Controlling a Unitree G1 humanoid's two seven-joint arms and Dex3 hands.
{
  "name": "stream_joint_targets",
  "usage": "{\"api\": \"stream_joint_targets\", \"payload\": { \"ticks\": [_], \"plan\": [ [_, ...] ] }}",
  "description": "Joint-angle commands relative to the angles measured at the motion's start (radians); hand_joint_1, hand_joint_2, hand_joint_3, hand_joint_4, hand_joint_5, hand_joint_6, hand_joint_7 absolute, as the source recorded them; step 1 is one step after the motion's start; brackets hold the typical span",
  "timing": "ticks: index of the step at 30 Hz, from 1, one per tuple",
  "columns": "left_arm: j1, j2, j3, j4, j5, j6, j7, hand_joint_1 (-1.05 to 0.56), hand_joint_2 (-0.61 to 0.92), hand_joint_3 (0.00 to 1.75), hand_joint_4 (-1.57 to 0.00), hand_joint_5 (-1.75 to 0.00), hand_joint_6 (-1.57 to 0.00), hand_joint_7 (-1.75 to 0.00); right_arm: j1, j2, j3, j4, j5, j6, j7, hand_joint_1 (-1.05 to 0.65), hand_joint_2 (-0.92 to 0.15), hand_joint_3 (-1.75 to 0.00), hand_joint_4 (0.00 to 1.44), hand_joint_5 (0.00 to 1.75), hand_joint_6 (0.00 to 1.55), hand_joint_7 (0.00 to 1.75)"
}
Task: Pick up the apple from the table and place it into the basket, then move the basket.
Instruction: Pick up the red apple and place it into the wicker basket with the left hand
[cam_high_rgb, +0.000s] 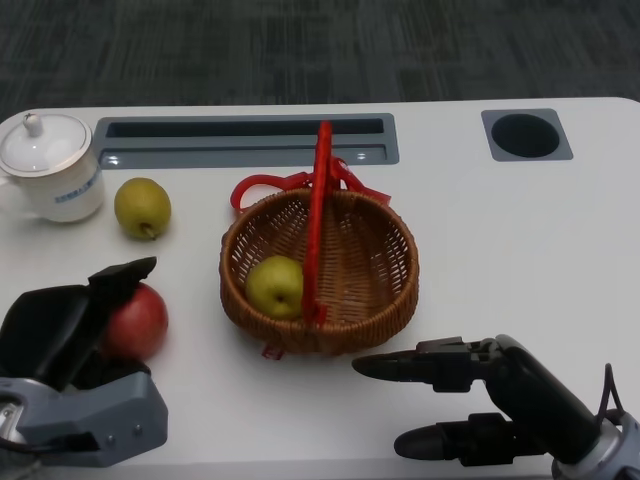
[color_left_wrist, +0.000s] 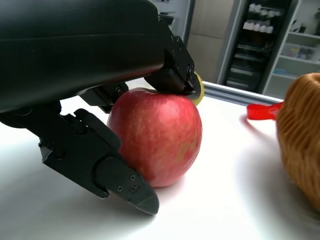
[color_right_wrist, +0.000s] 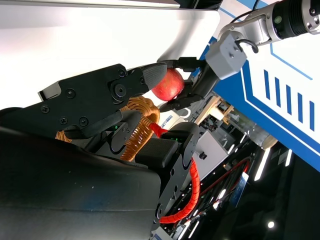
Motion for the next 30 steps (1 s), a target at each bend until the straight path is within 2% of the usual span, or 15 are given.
{"api": "stream_joint_targets", "payload": {
  "ticks": [1,7,11,15,21,24,30],
  "plan": [
    [0.042,0.021,0.005,-0.019,-0.044,-0.074,-0.03,-0.03,0.71,0.01,-1.25,-0.05,-1.17,-0.04,0.008,-0.012,-0.01,-0.016,0.007,0.004,-0.007,-0.45,-0.89,-0.01,0.83,0.0,0.74,0.0],
    [0.103,0.038,0.054,-0.14,-0.133,-0.164,-0.07,-0.04,0.72,0.0,-1.3,-0.04,-1.19,-0.02,0.008,-0.011,-0.011,-0.02,0.004,0.01,-0.008,-0.47,-0.9,-0.01,0.83,0.0,0.74,0.0],
    [0.145,0.048,0.089,-0.264,-0.136,-0.163,-0.047,-0.06,0.71,0.0,-1.38,-0.09,-1.2,-0.02,0.009,-0.01,-0.009,-0.016,0.006,0.006,-0.008,-0.47,-0.91,-0.01,0.83,0.0,0.74,0.0],
    [0.179,0.06,0.127,-0.408,-0.116,-0.141,-0.017,-0.07,0.7,0.0,-1.29,-0.04,-1.21,-0.01,0.007,-0.008,-0.006,-0.012,0.006,0.0,-0.008,-0.48,-0.92,0.0,0.83,0.0,0.74,0.0],
    [0.228,0.069,0.198,-0.663,-0.1,-0.131,-0.019,-0.08,0.67,0.0,-1.31,-0.03,-1.23,-0.01,0.011,-0.008,-0.008,-0.013,-0.002,0.003,-0.014,-0.48,-0.92,0.0,0.84,0.0,0.74,0.0],
    [0.243,0.058,0.225,-0.785,-0.119,-0.126,-0.055,-0.11,0.66,0.0,-1.31,-0.03,-1.24,-0.01,0.014,-0.01,-0.005,-0.018,0.001,0.014,-0.01,-0.49,-0.92,0.0,0.83,0.0,0.74,0.0],
    [0.231,0.021,0.223,-0.867,-0.147,-0.142,-0.133,-0.16,0.69,0.01,-1.31,-0.01,-1.22,-0.01,0.018,-0.01,-0.002,-0.023,0.003,0.015,-0.01,-0.48,-0.92,0.0,0.83,0.0,0.74,0.0]
  ]
}}
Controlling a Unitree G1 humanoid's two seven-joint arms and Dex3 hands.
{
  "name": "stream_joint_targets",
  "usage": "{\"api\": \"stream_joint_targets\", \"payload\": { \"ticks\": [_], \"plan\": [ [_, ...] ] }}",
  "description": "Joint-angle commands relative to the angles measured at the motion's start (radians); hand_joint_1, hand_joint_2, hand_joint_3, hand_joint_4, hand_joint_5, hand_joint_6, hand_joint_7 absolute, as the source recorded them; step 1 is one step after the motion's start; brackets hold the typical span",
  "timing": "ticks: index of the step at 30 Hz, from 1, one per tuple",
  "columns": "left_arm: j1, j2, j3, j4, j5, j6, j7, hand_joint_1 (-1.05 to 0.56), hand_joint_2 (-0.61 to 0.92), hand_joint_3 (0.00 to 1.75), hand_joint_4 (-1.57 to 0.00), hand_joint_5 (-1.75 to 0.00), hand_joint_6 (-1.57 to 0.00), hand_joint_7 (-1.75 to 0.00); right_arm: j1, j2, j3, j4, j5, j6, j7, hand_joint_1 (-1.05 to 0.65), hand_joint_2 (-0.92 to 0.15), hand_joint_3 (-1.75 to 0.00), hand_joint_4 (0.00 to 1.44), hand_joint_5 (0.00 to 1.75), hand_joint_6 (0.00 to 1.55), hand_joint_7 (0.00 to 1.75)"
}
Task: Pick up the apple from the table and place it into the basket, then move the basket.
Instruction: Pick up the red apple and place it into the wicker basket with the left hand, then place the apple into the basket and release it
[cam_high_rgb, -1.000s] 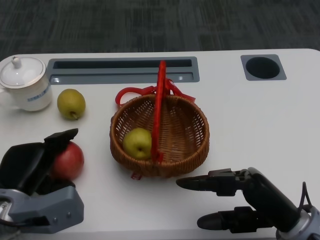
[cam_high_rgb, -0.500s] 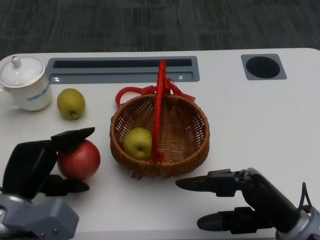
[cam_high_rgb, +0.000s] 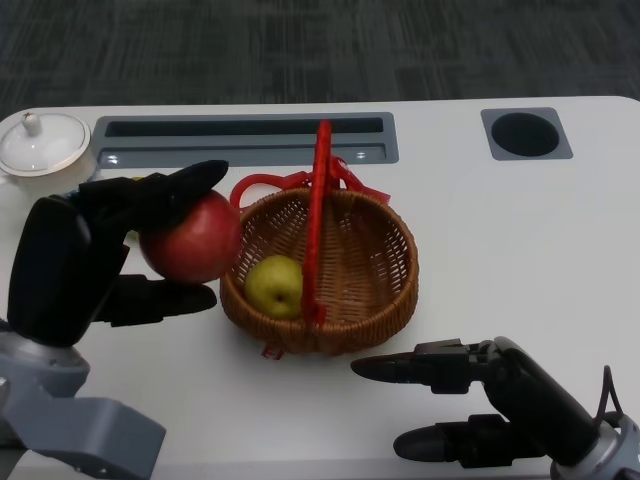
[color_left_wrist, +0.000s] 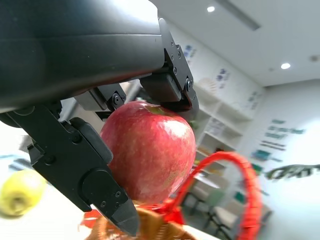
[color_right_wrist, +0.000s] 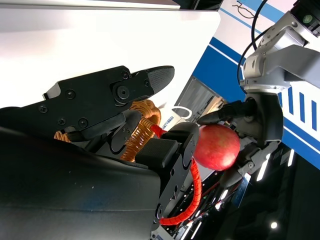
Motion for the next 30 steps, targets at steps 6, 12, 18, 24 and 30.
{"api": "stream_joint_targets", "payload": {
  "ticks": [6,12,18,24,30],
  "plan": [
    [-0.055,-0.045,-0.003,-0.02,0.014,-0.004,-0.056,-0.15,0.7,0.0,-1.3,-0.01,-1.22,0.0,0.016,-0.009,-0.007,-0.014,0.005,-0.002,-0.006,-0.48,-0.92,0.0,0.83,0.0,0.74,0.0],
    [-0.122,-0.073,-0.037,0.07,0.042,-0.016,-0.06,-0.16,0.71,0.01,-1.29,0.0,-1.2,0.0,0.026,-0.009,-0.01,-0.024,-0.001,0.003,-0.013,-0.48,-0.92,0.0,0.83,0.0,0.73,0.0],
    [-0.197,-0.119,-0.082,0.174,0.061,-0.005,-0.066,-0.13,0.72,0.0,-1.29,-0.01,-1.2,0.0,0.038,-0.011,-0.011,-0.039,-0.001,0.011,-0.015,-0.48,-0.92,0.0,0.82,0.0,0.73,0.0],
    [-0.29,-0.142,-0.128,0.349,0.076,0.007,-0.083,-0.34,0.68,0.01,-1.01,0.0,-0.94,0.0,0.05,-0.012,-0.015,-0.055,-0.012,0.011,-0.024,-0.47,-0.92,0.0,0.82,0.0,0.73,0.0],
    [-0.369,-0.126,-0.174,0.488,0.055,0.044,-0.231,-0.72,0.71,0.01,-0.38,0.0,-0.29,0.0,0.064,-0.018,-0.019,-0.074,-0.01,0.021,-0.028,-0.47,-0.92,-0.01,0.82,0.0,0.72,0.0]
  ]
}}
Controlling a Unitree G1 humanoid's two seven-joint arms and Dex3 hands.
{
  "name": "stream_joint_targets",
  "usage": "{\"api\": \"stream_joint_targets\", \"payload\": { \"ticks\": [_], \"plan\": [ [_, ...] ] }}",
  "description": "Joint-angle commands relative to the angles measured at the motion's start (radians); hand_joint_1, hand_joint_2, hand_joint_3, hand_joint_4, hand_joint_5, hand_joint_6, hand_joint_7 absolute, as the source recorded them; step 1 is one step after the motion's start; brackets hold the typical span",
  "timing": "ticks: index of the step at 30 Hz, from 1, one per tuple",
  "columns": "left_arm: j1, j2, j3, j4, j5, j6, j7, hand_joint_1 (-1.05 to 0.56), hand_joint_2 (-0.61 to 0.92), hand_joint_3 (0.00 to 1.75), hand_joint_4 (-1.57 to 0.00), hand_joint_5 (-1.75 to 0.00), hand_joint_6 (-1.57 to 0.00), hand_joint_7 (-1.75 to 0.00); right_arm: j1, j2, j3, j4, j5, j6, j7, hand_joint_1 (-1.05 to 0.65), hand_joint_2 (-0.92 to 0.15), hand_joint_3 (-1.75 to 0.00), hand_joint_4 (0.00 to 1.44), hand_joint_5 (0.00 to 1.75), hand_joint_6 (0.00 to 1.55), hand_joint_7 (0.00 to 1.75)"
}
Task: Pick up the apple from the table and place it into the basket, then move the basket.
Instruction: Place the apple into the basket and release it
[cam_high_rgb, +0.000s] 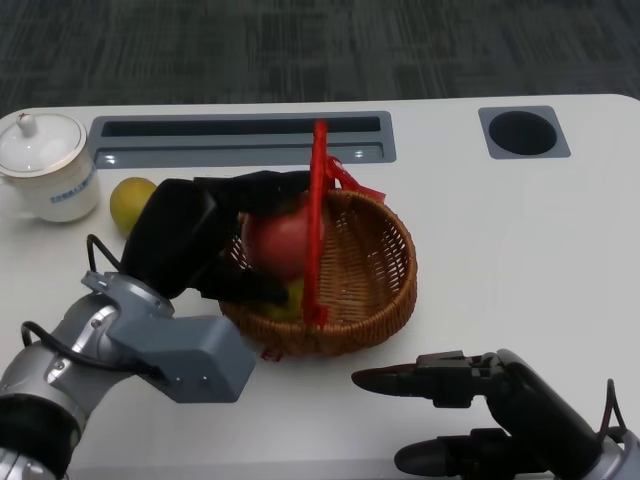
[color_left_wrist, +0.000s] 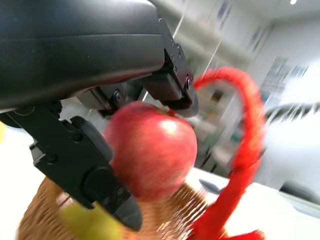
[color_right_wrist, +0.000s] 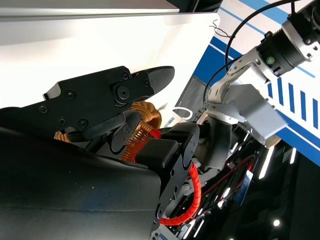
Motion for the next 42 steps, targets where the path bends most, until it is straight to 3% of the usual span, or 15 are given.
{"api": "stream_joint_targets", "payload": {
  "ticks": [1,5,11,19,28,34,42],
  "plan": [
    [-0.048,0.027,-0.015,0.043,-0.014,0.026,-0.07,-0.76,0.71,0.0,-0.32,0.0,-0.23,0.0,0.01,-0.016,-0.018,-0.018,0.008,0.007,-0.011,-0.47,-0.92,-0.01,0.82,0.0,0.73,0.0],
    [-0.06,0.034,-0.022,0.057,-0.017,0.032,-0.095,-0.86,0.69,0.0,-0.19,0.0,-0.08,0.0,0.017,-0.019,-0.019,-0.028,0.015,0.017,-0.009,-0.47,-0.92,-0.01,0.82,0.0,0.72,0.0],
    [-0.039,0.059,-0.02,0.006,-0.024,0.034,-0.115,-0.88,0.7,0.0,-0.19,-0.01,-0.06,-0.01,0.014,-0.023,-0.026,-0.039,0.012,0.007,-0.015,-0.47,-0.91,0.0,0.82,0.0,0.73,0.0],
    [0.087,0.111,0.019,-0.188,-0.088,0.0,-0.148,-0.74,0.7,0.0,-0.32,-0.05,-0.21,-0.03,-0.036,-0.063,-0.057,-0.084,0.007,-0.029,-0.011,-0.47,-0.92,-0.01,0.82,0.01,0.72,0.0],
    [0.279,0.144,0.091,-0.297,-0.415,-0.195,-0.329,-0.52,0.71,0.0,-0.64,-0.08,-0.58,-0.06,-0.094,-0.135,-0.09,-0.175,-0.011,0.021,0.001,-0.52,-0.92,-0.03,0.8,0.0,0.7,0.01],
    [0.363,0.136,0.14,-0.3,-0.502,-0.261,-0.387,-0.54,0.71,0.01,-0.8,-0.08,-0.68,-0.04,-0.17,-0.161,-0.086,-0.131,-0.03,0.016,0.008,-0.51,-0.92,-0.02,0.79,0.0,0.7,0.0],
    [0.425,0.124,0.186,-0.278,-0.637,-0.296,-0.483,-0.51,0.7,0.0,-0.9,-0.06,-0.79,-0.05,-0.301,-0.168,-0.07,0.001,-0.103,0.009,0.001,-0.52,-0.9,-0.01,0.8,0.01,0.7,0.0]
  ]
}}
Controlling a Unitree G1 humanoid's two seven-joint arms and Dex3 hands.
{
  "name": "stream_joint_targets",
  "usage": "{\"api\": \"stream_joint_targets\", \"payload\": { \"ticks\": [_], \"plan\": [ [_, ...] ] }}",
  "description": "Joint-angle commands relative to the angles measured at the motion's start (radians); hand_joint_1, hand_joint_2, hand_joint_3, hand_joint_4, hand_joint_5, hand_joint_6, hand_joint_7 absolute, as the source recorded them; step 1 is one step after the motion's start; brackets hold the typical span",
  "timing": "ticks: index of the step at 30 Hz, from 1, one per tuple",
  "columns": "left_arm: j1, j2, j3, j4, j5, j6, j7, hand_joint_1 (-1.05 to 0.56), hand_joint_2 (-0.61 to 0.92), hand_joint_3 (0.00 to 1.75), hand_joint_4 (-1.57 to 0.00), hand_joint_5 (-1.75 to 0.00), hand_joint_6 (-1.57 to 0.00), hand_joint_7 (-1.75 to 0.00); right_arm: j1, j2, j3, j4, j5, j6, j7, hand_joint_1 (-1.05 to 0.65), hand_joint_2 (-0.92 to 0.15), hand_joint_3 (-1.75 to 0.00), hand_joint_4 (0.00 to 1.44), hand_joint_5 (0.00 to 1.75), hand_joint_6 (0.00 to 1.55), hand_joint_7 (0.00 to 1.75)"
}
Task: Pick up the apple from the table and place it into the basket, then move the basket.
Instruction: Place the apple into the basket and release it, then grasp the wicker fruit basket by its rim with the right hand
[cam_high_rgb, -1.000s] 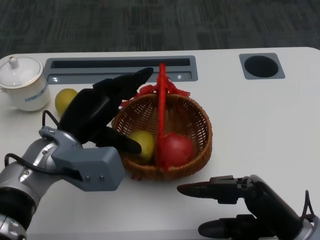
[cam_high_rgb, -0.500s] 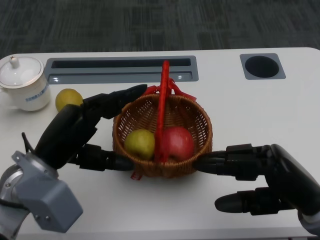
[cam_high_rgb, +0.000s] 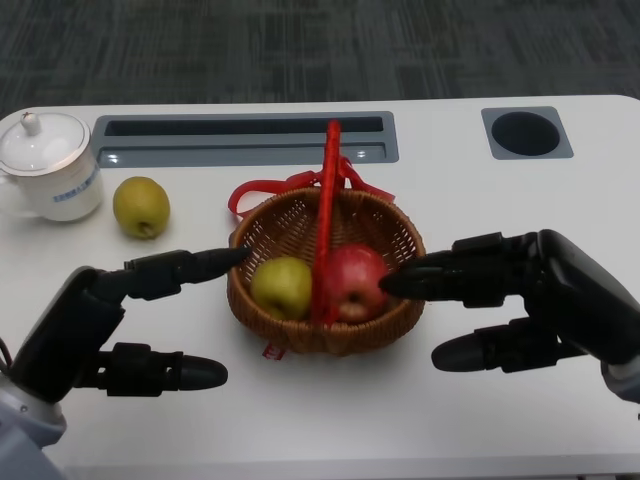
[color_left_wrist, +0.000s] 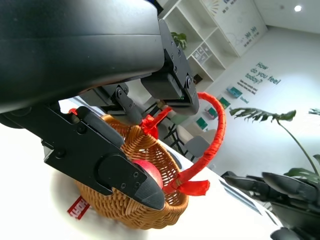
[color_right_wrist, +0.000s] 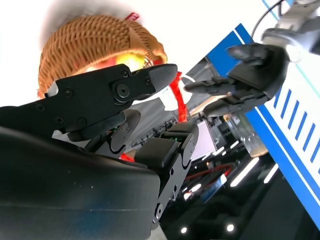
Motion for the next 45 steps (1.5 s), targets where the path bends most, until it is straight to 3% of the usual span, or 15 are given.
{"api": "stream_joint_targets", "payload": {
  "ticks": [1,10,22,27,35,45],
  "plan": [
    [0.024,0.004,0.024,0.011,-0.076,-0.03,-0.059,-0.51,0.69,0.0,-0.92,-0.06,-0.82,-0.06,-0.07,-0.013,0.006,0.08,-0.043,-0.003,-0.011,-0.52,-0.89,0.0,0.81,0.01,0.7,0.0],
    [0.059,-0.003,0.053,0.025,-0.198,-0.046,-0.205,-0.48,0.69,0.0,-1.15,-0.07,-1.06,-0.06,-0.228,0.002,0.053,0.305,-0.155,0.003,-0.061,-0.6,-0.87,0.0,0.82,0.01,0.7,0.0],
    [0.076,-0.044,0.096,0.013,-0.178,-0.04,-0.223,-0.46,0.68,0.0,-1.19,-0.05,-1.1,-0.03,-0.391,0.039,0.184,0.564,-0.315,0.06,-0.163,-0.6,-0.87,0.0,0.83,0.01,0.71,0.0],
    [0.075,-0.058,0.107,0.005,-0.161,-0.024,-0.215,-0.46,0.69,0.0,-1.21,-0.04,-1.11,-0.03,-0.422,0.05,0.252,0.609,-0.386,0.082,-0.219,-0.61,-0.87,-0.01,0.85,0.01,0.72,0.01],
    [0.068,-0.079,0.112,-0.001,-0.152,-0.02,-0.216,-0.49,0.7,0.0,-1.23,-0.04,-1.12,-0.02,-0.457,0.067,0.348,0.653,-0.429,0.117,-0.214,-0.61,-0.89,-0.01,0.84,0.0,0.72,0.0],
    [0.077,-0.087,0.121,-0.033,-0.148,-0.023,-0.209,-0.45,0.7,0.0,-1.24,-0.03,-1.14,-0.02,-0.461,0.079,0.407,0.71,-0.442,0.175,-0.232,-0.64,-0.91,-0.01,0.9,0.02,0.75,0.01]
  ]
}}
